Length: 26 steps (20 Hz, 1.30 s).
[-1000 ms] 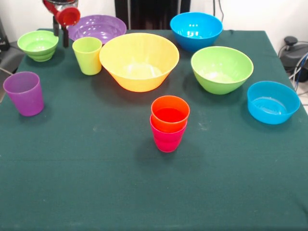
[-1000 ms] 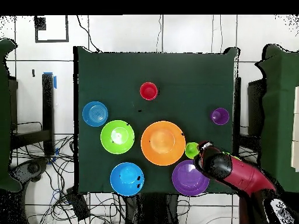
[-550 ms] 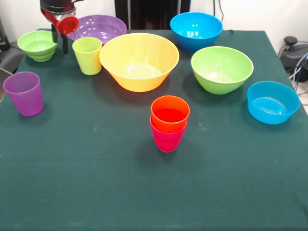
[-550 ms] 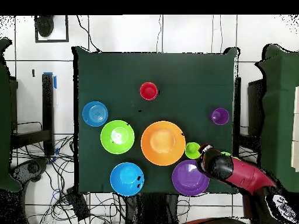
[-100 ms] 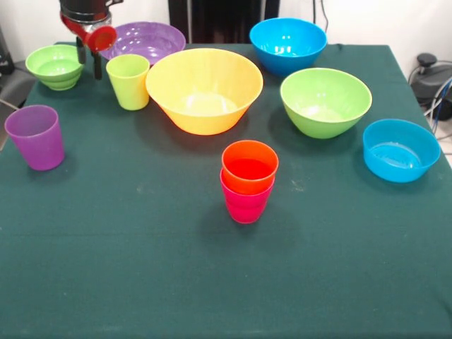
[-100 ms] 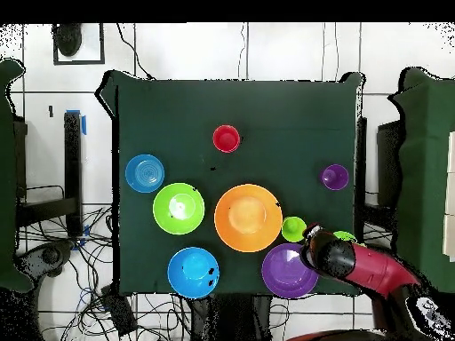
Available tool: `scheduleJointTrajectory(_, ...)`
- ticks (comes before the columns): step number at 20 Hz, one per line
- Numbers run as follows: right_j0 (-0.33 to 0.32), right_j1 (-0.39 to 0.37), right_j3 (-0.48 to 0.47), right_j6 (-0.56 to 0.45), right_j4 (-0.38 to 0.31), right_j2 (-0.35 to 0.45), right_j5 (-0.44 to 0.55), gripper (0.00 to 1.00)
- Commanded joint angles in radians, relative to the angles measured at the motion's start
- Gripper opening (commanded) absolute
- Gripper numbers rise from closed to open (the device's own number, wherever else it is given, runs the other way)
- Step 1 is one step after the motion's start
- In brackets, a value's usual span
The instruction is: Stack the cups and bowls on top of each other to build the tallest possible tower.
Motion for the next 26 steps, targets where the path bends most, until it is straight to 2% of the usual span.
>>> scheduleJointTrajectory(1, 0.023, 0.014, -0.082, -0.094, -0.078, 0.098, -0.001, 1.00)
scheduleJointTrajectory(11, 0.014, -0.019, -0.075, -0.105, -0.092, 0.110, 0.037, 1.00)
scheduleJointTrajectory(26, -0.075, 0.074, -0.121, -0.139, -0.172, 0.120, 0.016, 1.00)
